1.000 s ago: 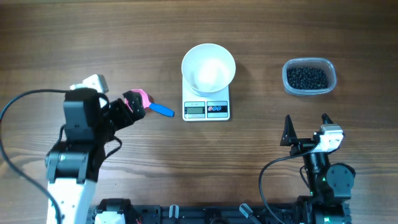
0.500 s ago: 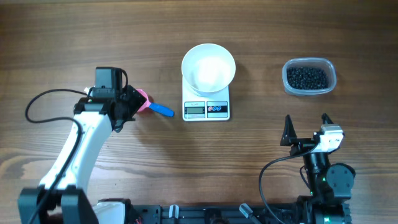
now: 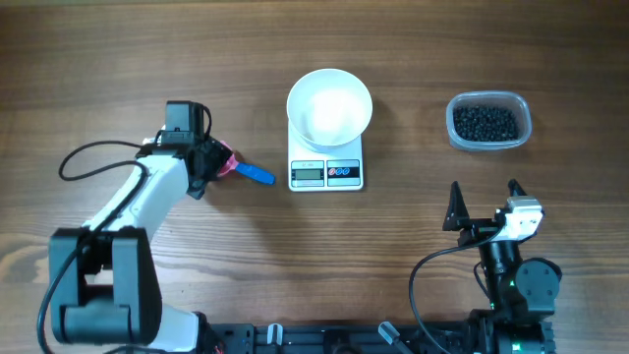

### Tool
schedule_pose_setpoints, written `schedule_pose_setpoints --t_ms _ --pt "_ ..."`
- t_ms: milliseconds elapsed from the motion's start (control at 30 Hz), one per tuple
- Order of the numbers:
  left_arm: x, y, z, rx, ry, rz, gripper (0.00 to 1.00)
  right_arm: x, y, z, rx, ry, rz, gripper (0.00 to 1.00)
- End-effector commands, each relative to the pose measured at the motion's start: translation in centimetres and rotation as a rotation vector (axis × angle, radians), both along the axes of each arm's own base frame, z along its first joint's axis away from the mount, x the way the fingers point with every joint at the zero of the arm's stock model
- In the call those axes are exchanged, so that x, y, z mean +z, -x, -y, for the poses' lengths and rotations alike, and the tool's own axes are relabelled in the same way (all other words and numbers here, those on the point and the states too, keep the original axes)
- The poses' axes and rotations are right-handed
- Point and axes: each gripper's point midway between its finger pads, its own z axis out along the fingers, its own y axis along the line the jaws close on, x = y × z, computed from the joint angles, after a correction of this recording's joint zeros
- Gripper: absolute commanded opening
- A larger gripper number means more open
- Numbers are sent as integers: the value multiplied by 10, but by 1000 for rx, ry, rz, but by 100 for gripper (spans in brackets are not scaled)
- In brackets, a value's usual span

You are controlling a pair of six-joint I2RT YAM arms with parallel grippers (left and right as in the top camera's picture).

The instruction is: Scoop item into bowl and weigh 150g on scale

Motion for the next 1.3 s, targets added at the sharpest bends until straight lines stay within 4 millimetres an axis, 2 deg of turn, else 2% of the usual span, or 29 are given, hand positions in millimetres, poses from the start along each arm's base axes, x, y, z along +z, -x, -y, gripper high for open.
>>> schedule_pose_setpoints --t_ms 0,100,133,233,333,600,733,933,1067,1200,1267 --pt "-13 -3 -4 24 -18 -28 68 1 0 -1 3 13 8 100" --pt "-26 2 -4 51 -11 -65 59 1 0 -1 3 13 8 100" --pt "-29 3 -5 60 -10 -74 53 1 0 -1 3 13 8 100" --pt "-31 3 -5 67 -10 -77 34 1 0 -1 3 13 8 100" --pt "-31 1 -7 70 -22 -67 4 1 0 -1 3 13 8 100" --pt "-19 9 -7 67 -23 -77 4 1 0 -1 3 12 8 100" --pt "4 14 0 53 18 -49 4 1 0 -1 3 13 8 100" --pt "36 4 22 -66 119 58 4 1 0 0 3 12 8 100" --pt "56 1 23 -72 124 121 4 1 0 -1 7 -3 7 100" --pt "73 0 25 -76 134 172 4 2 0 -5 13 -236 -7 100" --pt "80 -1 26 -80 138 193 4 1 0 -6 -5 -506 -26 100"
